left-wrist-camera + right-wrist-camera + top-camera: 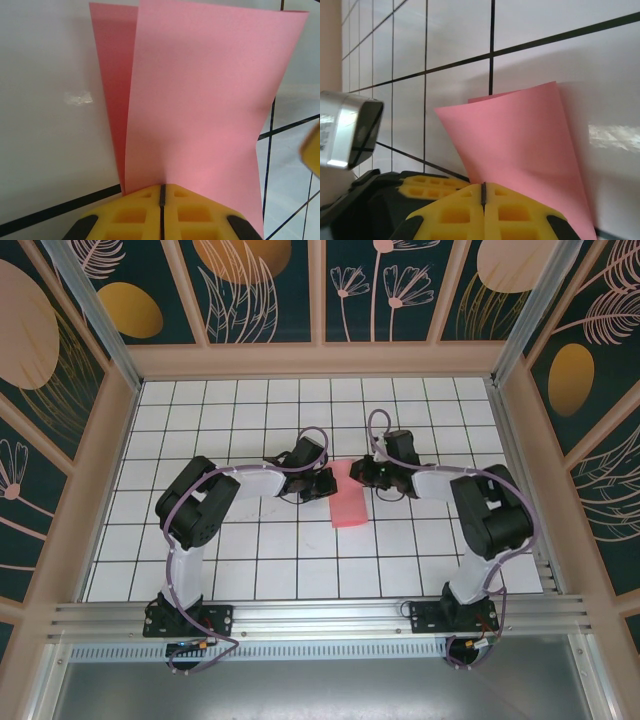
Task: Fold a paper plane with a square sheet of paper (pick it up from the middle)
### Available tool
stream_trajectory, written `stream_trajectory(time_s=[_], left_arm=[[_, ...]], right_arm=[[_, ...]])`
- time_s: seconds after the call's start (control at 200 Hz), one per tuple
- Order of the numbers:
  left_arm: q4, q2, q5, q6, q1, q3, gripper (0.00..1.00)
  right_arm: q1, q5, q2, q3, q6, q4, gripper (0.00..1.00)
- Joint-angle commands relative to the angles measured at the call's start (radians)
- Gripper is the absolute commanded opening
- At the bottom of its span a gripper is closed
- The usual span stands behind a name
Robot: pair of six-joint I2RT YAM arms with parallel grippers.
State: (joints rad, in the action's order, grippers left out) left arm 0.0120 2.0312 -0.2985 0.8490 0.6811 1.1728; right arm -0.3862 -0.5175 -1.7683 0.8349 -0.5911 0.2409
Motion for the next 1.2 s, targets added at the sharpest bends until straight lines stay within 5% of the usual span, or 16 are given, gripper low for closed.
stream_trajectory(time_s=[0.0,0.395,0.771,1.191], left_arm=[[0.17,0.104,0.134,-0.01,0.001,-0.052,0.1],[0.179,0.105,0.141,-0.005,0.001,-0.075,0.09],[0.174,0.103,0.139,-0.01,0.001,-0.072,0.08],[0.174,0.094,0.14,-0.007,0.001,-0.088,0.08]], right_arm=[[0.006,-0.018,-0.076,0.045,-0.008,0.024,0.05],[0.125,0.06,-0.115,0.033,-0.05,0.032,0.04],[0.029,-0.021,-0.103,0.101,-0.049,0.051,0.05],[0.058,0.113,-0.232,0.165,-0.083,0.007,0.04]])
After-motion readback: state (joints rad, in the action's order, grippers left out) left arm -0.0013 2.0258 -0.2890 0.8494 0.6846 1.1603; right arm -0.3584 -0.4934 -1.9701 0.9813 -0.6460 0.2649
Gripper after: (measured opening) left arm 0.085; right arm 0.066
